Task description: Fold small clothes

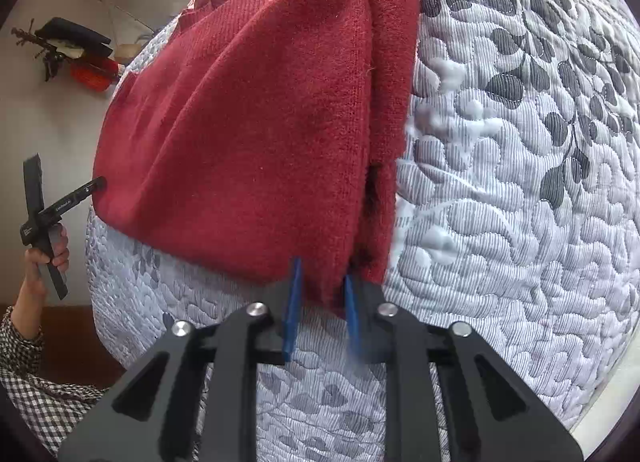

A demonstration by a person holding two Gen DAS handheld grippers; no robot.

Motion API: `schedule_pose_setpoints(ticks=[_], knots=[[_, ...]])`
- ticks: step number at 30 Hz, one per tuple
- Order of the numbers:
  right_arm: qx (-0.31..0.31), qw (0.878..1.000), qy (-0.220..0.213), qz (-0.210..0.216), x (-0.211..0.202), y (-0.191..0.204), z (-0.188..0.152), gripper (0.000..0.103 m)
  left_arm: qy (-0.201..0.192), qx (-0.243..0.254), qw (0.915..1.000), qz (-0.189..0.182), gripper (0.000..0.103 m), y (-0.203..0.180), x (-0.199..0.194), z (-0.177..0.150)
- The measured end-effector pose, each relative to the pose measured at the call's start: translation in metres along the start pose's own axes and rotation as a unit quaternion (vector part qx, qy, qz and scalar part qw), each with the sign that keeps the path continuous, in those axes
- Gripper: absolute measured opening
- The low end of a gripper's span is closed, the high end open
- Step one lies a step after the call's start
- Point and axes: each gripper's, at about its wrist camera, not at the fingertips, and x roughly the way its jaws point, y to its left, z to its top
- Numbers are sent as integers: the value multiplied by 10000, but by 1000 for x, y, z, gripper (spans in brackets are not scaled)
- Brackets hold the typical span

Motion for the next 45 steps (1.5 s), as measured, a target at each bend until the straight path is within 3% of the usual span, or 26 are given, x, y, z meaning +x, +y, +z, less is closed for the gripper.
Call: schedule_pose_setpoints(ticks=[6,10,15,18,19,23,27,33,38,39,41,42,45], knots=[[-177,9986,-207,451,-33,0,-11,5,122,134,9998,115,65,-8,12,-1],[89,9995,153,265,-11,-23,-21,5,240,123,9995,135,67,-5,27,-6],[294,9991,197,241,10,-33,-23,6,260,101,9995,149,70,-2,28,-6],[90,9997,171,142,1,-21,-17,16,166,62,9997,148,69,0,15,1],[-12,9999,126,56,-4,-17,-13,24,72,24,9999,122,69,1,7,4],[-280,9991,-257,-189,-29,-1,17,27,-283,-218,9993,-131,69,-3,-17,24],[-396,9969,-614,-301,-43,2,56,36,-487,-139,9980,-375,70,-30,-19,51],[-319,9965,-625,-448,-25,-5,121,38,-492,96,9976,-476,70,-73,7,82],[-126,9979,-485,-416,-6,-20,147,39,-447,23,9985,-306,70,-89,29,93],[-110,9983,-465,-346,-2,-19,148,38,-433,3,9988,-238,70,-88,33,95],[-126,9986,-467,-224,2,-19,150,17,-367,-61,9993,-92,70,-87,43,98],[-122,9986,-480,-199,4,-17,152,11,-338,-113,9993,-66,70,-86,48,100],[-39,9977,-667,-132,-2,-11,157,6,-346,-256,9991,-31,70,-84,55,102]])
